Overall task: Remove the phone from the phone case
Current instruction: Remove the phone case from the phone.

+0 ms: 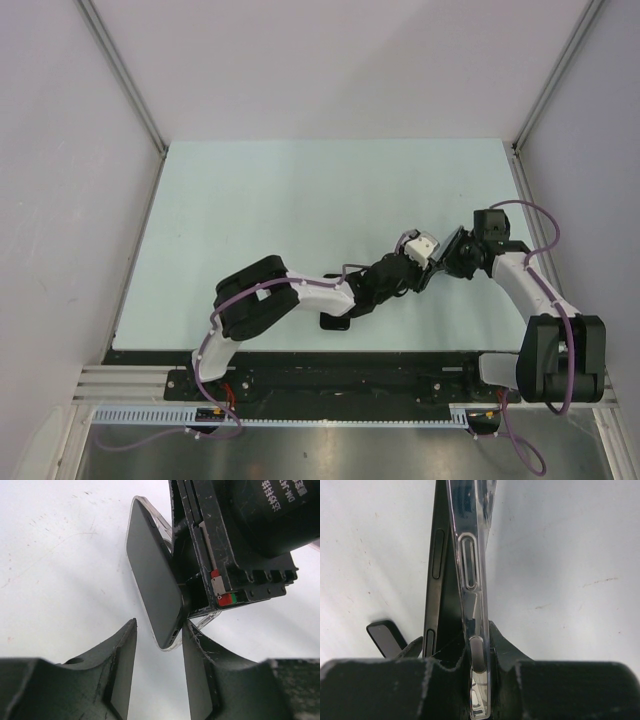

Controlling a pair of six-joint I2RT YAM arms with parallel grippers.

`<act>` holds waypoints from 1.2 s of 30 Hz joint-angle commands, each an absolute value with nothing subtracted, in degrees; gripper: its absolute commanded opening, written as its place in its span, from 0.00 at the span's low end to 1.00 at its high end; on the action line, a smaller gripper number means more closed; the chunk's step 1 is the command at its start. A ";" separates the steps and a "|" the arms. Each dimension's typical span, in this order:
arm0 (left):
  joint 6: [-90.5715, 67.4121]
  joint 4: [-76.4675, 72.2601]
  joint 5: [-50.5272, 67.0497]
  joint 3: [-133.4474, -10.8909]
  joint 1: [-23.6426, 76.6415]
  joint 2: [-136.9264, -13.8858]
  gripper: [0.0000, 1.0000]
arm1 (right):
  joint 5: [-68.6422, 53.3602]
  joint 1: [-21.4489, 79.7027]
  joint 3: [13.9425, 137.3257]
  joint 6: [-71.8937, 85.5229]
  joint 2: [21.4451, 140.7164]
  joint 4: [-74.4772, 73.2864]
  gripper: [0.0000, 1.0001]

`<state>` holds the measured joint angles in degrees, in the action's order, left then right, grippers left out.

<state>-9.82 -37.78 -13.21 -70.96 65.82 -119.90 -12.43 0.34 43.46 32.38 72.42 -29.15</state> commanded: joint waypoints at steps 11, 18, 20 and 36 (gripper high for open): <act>-4.21 -33.05 -26.64 -69.61 64.25 -119.53 0.39 | -4.87 5.61 42.19 31.55 69.52 -40.34 0.00; -9.93 -30.76 -25.14 -68.56 64.25 -116.37 0.38 | 8.52 13.79 42.71 36.12 75.93 -41.75 0.00; -10.81 -30.15 -25.05 -68.47 64.07 -115.75 0.38 | 8.62 14.41 42.71 36.74 77.16 -40.96 0.00; -11.15 -27.25 -23.56 -69.61 59.16 -117.68 0.39 | 2.72 16.08 38.23 39.02 75.67 -36.82 0.00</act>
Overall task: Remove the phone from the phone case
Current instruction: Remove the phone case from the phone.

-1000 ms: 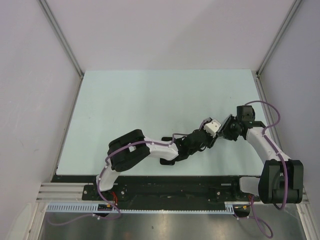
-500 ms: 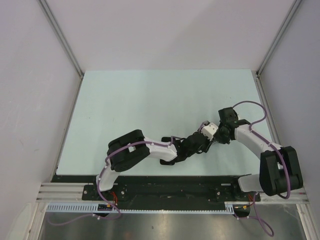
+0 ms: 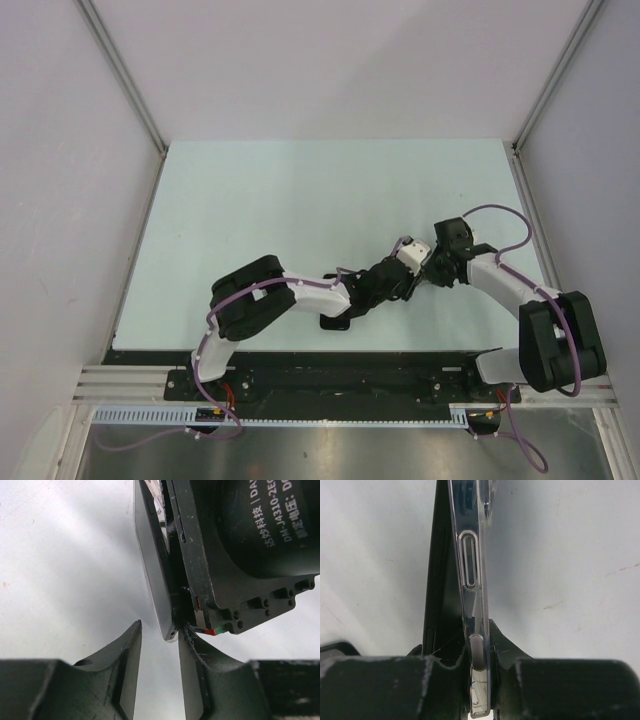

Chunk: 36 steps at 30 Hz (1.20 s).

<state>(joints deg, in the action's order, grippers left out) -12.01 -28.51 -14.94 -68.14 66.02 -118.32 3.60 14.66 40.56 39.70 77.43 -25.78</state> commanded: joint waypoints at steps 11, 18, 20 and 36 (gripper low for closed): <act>-16.96 -25.93 -17.76 -69.96 56.69 -118.30 0.37 | 0.70 17.40 34.54 41.40 78.65 -31.65 0.00; -18.11 -26.46 -15.55 -67.15 55.55 -117.86 0.35 | -1.59 17.93 33.66 42.63 84.19 -25.14 0.15; -18.37 -26.98 -15.82 -65.75 55.46 -117.60 0.35 | -0.88 18.54 34.36 42.28 84.55 -24.70 0.30; -15.47 -25.14 -17.93 -66.00 54.05 -118.30 0.22 | 3.78 21.62 35.77 41.49 83.68 -30.66 0.00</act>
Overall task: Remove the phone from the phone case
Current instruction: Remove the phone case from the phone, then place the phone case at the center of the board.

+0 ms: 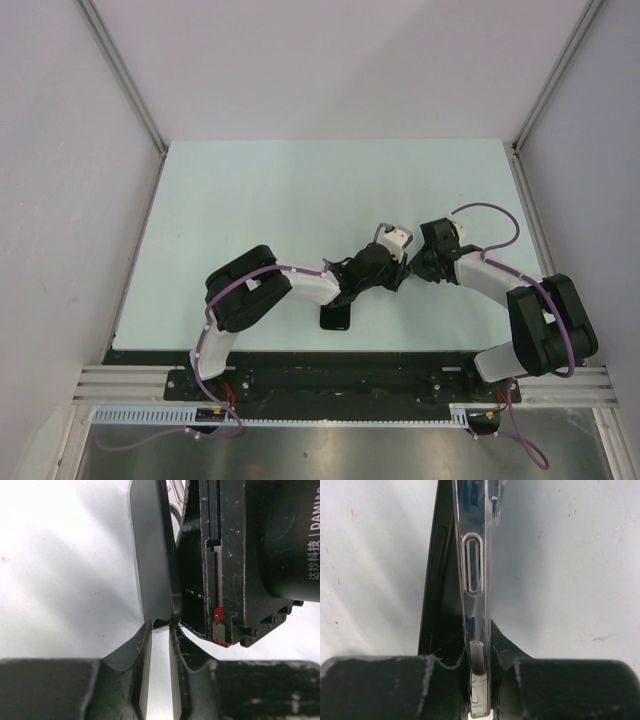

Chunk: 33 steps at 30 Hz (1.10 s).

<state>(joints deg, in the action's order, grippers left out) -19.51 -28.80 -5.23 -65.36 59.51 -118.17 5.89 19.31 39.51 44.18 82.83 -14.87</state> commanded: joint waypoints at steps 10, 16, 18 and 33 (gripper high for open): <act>-12.83 -23.55 -21.44 -67.32 53.61 -117.34 0.18 | 4.66 21.88 35.77 40.96 80.16 -34.36 0.00; -11.96 -23.82 -20.22 -68.55 53.26 -115.22 0.11 | 4.92 22.41 35.68 40.43 79.98 -34.98 0.00; -12.04 -22.59 -19.95 -69.69 53.26 -114.96 0.05 | 4.48 22.76 35.68 40.52 80.16 -34.54 0.00; -14.06 -23.38 -17.22 -68.38 53.26 -112.85 0.09 | 4.83 19.87 35.68 40.78 78.05 -34.62 0.00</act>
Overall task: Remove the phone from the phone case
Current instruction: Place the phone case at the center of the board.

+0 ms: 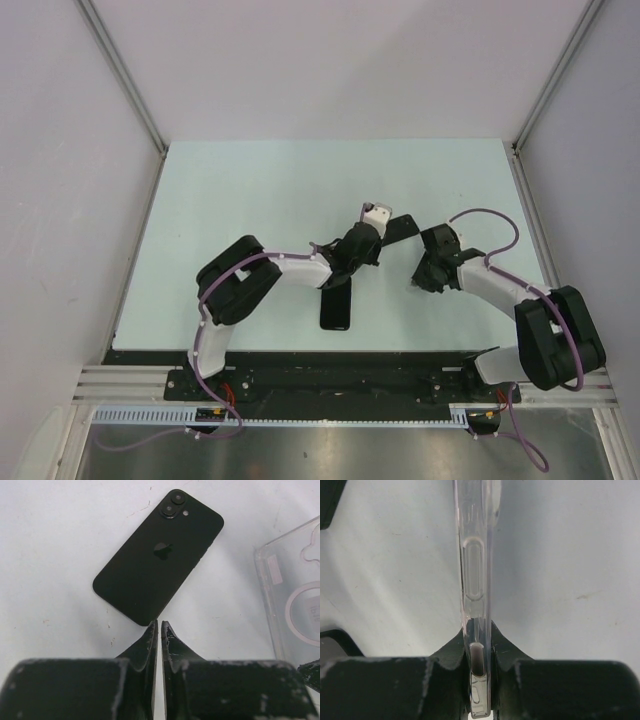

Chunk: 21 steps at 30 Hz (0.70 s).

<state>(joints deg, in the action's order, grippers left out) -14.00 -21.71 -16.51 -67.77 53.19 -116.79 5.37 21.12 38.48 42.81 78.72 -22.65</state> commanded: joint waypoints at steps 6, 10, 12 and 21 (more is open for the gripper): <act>-14.94 -20.13 -17.67 -69.17 52.74 -110.84 0.11 | 5.37 11.18 34.89 39.82 68.41 -35.77 0.00; -17.13 -15.57 -15.56 -69.52 50.37 -108.47 0.13 | -2.69 -1.55 34.72 32.11 61.81 -31.39 0.00; -17.93 -14.07 -13.54 -69.00 49.31 -106.97 0.14 | -14.81 -9.99 34.72 28.49 61.09 -25.16 0.00; -25.04 -2.99 -12.22 -62.78 43.51 -95.91 0.16 | -34.90 -26.45 35.15 28.92 76.19 -9.22 0.10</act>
<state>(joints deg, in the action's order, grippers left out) -19.35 -7.03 -13.13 -67.11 44.99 -103.77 -26.09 -23.55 34.33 29.91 70.11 -15.73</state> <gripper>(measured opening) 0.150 0.143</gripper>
